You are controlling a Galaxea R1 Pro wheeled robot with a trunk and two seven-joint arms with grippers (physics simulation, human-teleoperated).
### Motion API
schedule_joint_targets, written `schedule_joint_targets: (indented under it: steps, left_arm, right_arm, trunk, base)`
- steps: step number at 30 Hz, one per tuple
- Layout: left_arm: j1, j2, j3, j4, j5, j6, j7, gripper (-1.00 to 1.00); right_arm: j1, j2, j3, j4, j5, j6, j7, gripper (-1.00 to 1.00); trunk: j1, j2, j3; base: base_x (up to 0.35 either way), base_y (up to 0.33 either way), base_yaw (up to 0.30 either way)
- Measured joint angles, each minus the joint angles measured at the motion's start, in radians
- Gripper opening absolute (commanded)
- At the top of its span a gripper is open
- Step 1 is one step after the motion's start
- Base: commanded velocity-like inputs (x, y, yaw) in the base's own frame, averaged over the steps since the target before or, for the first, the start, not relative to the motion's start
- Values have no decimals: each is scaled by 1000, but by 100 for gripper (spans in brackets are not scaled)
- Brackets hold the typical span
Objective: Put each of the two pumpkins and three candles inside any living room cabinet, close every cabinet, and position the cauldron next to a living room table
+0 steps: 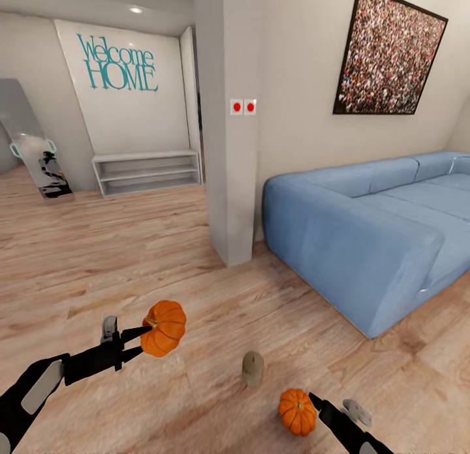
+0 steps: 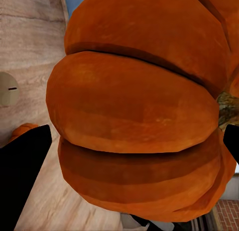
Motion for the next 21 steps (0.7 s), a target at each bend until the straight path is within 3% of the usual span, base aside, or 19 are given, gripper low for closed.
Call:
schedule_joint_targets:
  steps: [4, 9, 12, 21]
  left_arm:
    - [0, 0, 0, 0, 0, 0, 0, -100]
    - [0, 0, 0, 1, 0, 0, 0, -100]
    - [0, 0, 0, 1, 0, 0, 0, -100]
    - [0, 0, 0, 2, 1, 0, -1, -100]
  right_arm:
    - [0, -4, 0, 0, 0, 1, 11, 100]
    - [0, -13, -3, 1, -2, 16, 104, 100]
    - [0, -18, -6, 2, -2, 19, 125, 100]
    - [0, -20, -6, 2, -2, 19, 132, 100]
  trunk:
    - [15, -28, -13]
    - [35, -63, -28]
    - [46, -84, -38]
    - [50, -86, -72]
  base:
    - [0, 0, 0]
    - [0, 0, 0]
    - [0, 0, 0]
    - [0, 0, 0]
